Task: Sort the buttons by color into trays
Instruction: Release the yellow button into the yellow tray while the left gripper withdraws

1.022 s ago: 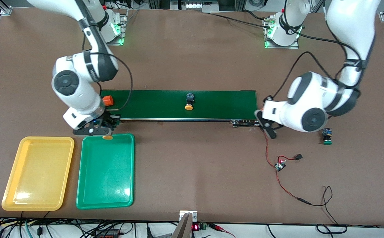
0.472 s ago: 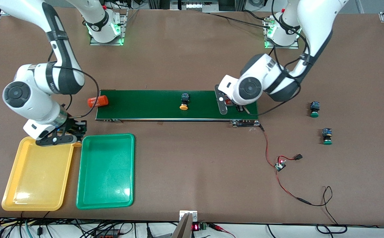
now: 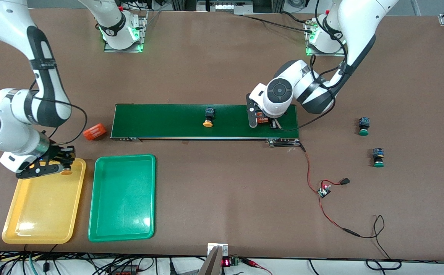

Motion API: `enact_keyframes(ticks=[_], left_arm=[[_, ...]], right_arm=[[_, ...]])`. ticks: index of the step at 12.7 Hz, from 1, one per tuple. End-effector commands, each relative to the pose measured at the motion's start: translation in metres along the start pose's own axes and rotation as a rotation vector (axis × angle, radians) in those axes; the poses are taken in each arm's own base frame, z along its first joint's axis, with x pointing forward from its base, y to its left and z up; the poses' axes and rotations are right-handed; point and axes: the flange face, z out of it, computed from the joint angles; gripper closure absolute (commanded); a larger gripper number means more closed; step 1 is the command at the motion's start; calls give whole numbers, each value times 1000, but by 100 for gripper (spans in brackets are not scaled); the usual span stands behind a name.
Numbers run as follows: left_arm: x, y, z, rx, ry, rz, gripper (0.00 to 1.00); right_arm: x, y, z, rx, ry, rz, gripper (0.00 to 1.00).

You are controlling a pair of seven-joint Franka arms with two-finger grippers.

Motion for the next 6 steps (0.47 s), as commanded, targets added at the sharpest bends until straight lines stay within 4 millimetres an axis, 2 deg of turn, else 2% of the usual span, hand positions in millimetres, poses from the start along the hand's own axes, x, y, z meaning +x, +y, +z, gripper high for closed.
enact_keyframes(ticks=[1, 3, 6], left_arm=[[-29, -6, -48, 40, -44, -43, 0], [-66, -26, -92, 20, -59, -159, 0], [-157, -71, -134, -17, -26, -484, 0]], right_arm=[[5, 41, 15, -9, 16, -60, 87], [3, 59, 28, -33, 56, -80, 84], [2, 77, 51, -61, 102, -73, 76]])
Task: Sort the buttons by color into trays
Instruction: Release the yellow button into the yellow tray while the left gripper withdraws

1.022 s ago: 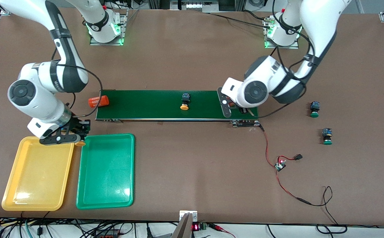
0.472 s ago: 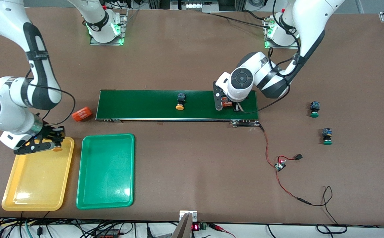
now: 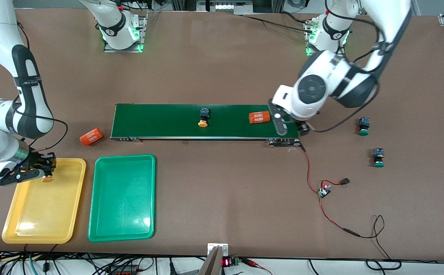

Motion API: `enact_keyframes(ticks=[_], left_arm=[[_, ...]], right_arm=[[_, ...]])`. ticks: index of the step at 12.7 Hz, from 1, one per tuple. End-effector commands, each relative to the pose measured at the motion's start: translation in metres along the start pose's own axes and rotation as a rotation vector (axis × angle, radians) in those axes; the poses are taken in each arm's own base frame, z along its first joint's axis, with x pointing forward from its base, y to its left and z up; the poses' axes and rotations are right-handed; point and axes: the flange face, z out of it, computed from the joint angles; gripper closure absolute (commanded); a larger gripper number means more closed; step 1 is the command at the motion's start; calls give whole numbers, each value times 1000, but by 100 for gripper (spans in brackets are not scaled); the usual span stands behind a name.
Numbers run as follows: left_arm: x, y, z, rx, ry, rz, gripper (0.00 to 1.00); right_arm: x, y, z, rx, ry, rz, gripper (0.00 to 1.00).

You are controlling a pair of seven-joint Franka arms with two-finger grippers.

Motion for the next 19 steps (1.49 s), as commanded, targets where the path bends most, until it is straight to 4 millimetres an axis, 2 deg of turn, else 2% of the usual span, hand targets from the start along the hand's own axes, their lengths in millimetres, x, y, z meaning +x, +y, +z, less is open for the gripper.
enact_keyframes(ticks=[1, 3, 4, 5, 6, 7, 8, 9, 10, 12, 13, 15, 18, 19], left_arm=[[-68, -52, -24, -41, 38, -238, 0], [-118, -84, -27, -31, 39, -373, 0], [-145, -96, -24, -34, 28, -471, 0], [-164, -105, -20, -36, 19, -551, 0], [-177, -109, -10, -52, 2, -611, 0], [-202, -117, 9, -81, -28, -701, 0], [-221, -117, 35, -128, -76, -746, 0], [-235, -119, 70, -154, -115, -764, 0], [-242, -121, 91, -156, -121, -775, 0], [-259, -117, 137, -147, -97, -806, 0], [-275, -116, 172, -94, -27, -841, 0], [-284, -116, 200, -52, 20, -861, 0], [-293, -126, 235, -41, 18, -878, 0], [-292, -127, 249, -40, 15, -876, 0]], right_arm=[[2, 16, 15, -27, 43, -17, 73], [-2, 23, 24, -37, 56, -39, 58], [-4, 24, 27, -34, 52, -54, 19], [-4, 24, 27, -34, 52, -66, 0], [-3, 23, 26, -34, 54, -64, 0], [-2, 23, 22, -35, 61, -51, 0], [0, 21, 17, -32, 66, -50, 0], [1, 18, 3, -29, 69, -50, 0], [-1, 9, -8, -4, 42, -36, 0], [-1, -33, -45, 62, -61, 75, 0], [-5, -73, -72, 87, -119, 165, 0], [-11, -130, -95, 96, -143, 243, 0], [-19, -218, -118, 111, -150, 357, 0], [-19, -256, -127, 114, -153, 386, 0]])
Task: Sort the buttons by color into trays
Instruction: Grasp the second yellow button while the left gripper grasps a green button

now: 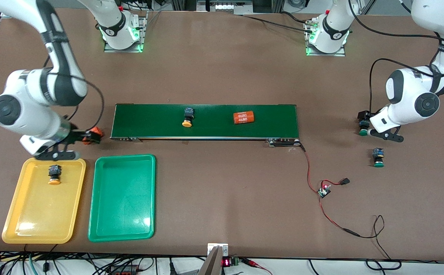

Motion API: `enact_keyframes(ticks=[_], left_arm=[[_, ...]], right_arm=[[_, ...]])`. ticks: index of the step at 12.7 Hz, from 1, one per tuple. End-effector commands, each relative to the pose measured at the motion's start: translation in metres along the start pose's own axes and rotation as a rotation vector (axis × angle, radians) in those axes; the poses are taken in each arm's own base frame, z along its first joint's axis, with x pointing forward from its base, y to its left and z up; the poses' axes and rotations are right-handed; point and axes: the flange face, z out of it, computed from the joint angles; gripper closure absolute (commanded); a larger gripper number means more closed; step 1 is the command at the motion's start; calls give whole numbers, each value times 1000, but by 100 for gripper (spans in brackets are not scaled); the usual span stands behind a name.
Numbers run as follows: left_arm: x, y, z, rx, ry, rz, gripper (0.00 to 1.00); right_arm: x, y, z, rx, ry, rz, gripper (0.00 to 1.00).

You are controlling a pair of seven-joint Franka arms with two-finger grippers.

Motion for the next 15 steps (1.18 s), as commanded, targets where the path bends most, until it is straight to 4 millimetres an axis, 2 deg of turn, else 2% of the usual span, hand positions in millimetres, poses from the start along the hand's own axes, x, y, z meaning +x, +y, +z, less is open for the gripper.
enact_keyframes(ticks=[1, 2, 3, 5, 6, 7, 8, 10, 12, 13, 15], left_arm=[[4, -5, 24, 7, -3, -8, 0], [4, -4, 25, 6, -4, -7, 12], [4, -3, 25, 6, -4, -4, 28], [7, -3, 23, 7, -1, -2, 48], [7, -2, 22, 6, -2, -2, 55], [8, -1, 20, 4, -6, 11, 70], [8, 1, 17, 0, -16, 34, 79], [22, 14, -22, -22, -48, 74, 82], [48, 41, -81, -58, -115, 117, 82], [59, 58, -105, -87, -130, 121, 82], [73, 106, -129, -141, -147, 89, 82]], right_arm=[[-45, -66, -1, 16, -10, 93, 0], [-57, -86, 3, 24, 9, 107, 0], [-70, -103, 10, 35, 35, 107, 0], [-98, -136, 30, 71, 102, 102, 0], [-107, -151, 37, 86, 126, 83, 0], [-113, -161, 41, 95, 137, 61, 0], [-118, -173, 42, 98, 138, 38, 0], [-124, -186, 43, 101, 134, 50, 0], [-135, -209, 55, 102, 122, 80, 0], [-136, -216, 59, 114, 131, 101, 0], [-139, -223, 64, 115, 128, 99, 0]])
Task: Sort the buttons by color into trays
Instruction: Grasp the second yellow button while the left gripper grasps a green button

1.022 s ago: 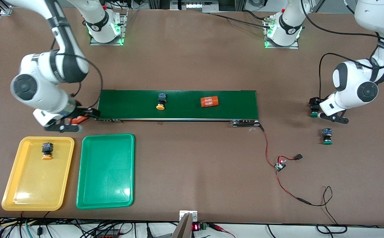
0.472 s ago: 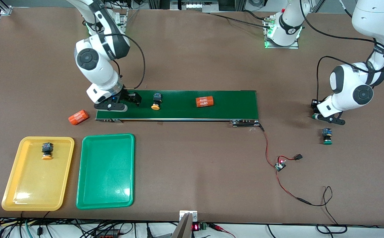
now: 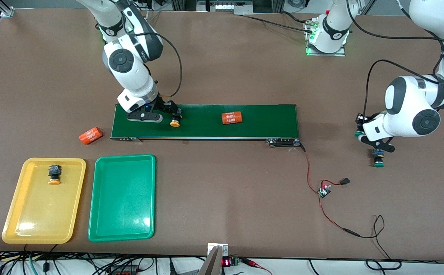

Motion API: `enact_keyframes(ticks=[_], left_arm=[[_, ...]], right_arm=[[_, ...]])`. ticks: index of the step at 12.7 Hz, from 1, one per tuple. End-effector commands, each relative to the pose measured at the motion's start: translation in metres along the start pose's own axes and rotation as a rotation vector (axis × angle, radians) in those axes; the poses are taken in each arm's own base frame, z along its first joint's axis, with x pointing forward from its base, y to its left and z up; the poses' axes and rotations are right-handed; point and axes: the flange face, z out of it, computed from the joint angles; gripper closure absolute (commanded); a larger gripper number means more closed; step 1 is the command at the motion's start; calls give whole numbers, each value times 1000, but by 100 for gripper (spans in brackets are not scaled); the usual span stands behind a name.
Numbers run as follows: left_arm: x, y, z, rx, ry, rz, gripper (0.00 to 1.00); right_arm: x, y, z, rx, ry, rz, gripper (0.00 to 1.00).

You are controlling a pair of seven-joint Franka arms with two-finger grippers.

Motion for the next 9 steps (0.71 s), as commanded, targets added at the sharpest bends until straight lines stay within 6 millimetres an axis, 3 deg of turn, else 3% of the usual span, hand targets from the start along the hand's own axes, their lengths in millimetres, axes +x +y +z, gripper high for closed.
enact_keyframes(ticks=[1, 5, 8, 9], left_arm=[[22, 65, -20, -63, -6, -33, 82], [54, 203, -12, -226, 32, -173, 82], [64, 279, 1, -240, 65, -253, 82], [69, 294, 11, -248, 72, -267, 81]], right_arm=[[-6, -5, 8, 1, 7, 10, 0], [-11, -6, 35, -24, 2, -47, 0], [-8, -3, 45, -36, 12, -81, 21], [-7, 0, 46, -42, 13, -86, 36]])
